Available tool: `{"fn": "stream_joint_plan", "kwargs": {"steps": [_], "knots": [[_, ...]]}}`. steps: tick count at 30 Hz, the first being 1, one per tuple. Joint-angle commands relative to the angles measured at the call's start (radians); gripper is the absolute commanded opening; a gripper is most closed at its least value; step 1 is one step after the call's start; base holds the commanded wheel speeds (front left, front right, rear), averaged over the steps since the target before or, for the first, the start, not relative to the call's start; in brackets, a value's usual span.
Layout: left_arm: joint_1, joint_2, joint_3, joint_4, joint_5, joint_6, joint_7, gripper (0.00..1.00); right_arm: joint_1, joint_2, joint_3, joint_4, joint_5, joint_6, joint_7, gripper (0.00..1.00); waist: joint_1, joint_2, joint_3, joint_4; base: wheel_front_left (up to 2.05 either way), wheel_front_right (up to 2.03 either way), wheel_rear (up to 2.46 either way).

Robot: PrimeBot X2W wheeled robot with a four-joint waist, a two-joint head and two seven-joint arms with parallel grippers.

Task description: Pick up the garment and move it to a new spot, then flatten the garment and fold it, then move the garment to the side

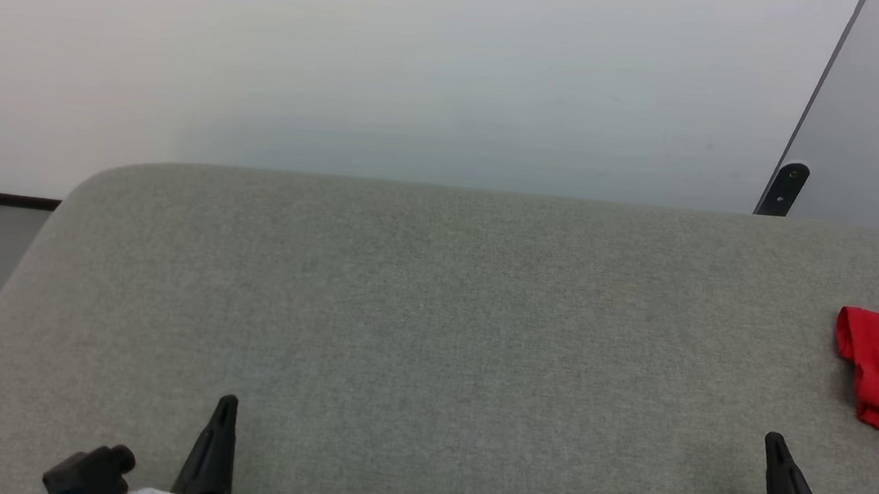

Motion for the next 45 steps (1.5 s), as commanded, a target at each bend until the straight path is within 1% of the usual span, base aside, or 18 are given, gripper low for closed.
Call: {"fn": "stream_joint_plan", "kwargs": {"steps": [1, 17, 45], "knots": [[-0.031, 0.002, 0.007, -0.010, -0.036, -0.001, 0.007, 0.00, -0.030, 0.000, -0.011, -0.011, 0.038, 0.000, 0.009, 0.00, 0.0000, 0.0000, 0.001, 0.000, 0.00, 0.00, 0.00], [-0.059, -0.001, 0.029, 0.005, -0.251, -0.001, 0.067, 0.00, -0.053, 0.019, -0.037, -0.008, 0.256, 0.000, 0.068, 0.00, 0.0000, 0.0000, 0.011, 0.004, 0.00, 0.00, 0.00], [-0.100, -0.005, 0.059, 0.026, -0.544, -0.002, 0.148, 0.00, -0.081, 0.047, -0.074, -0.003, 0.552, -0.001, 0.148, 0.00, 0.0000, 0.0000, 0.028, 0.011, 0.00, 0.00, 0.00]]}}
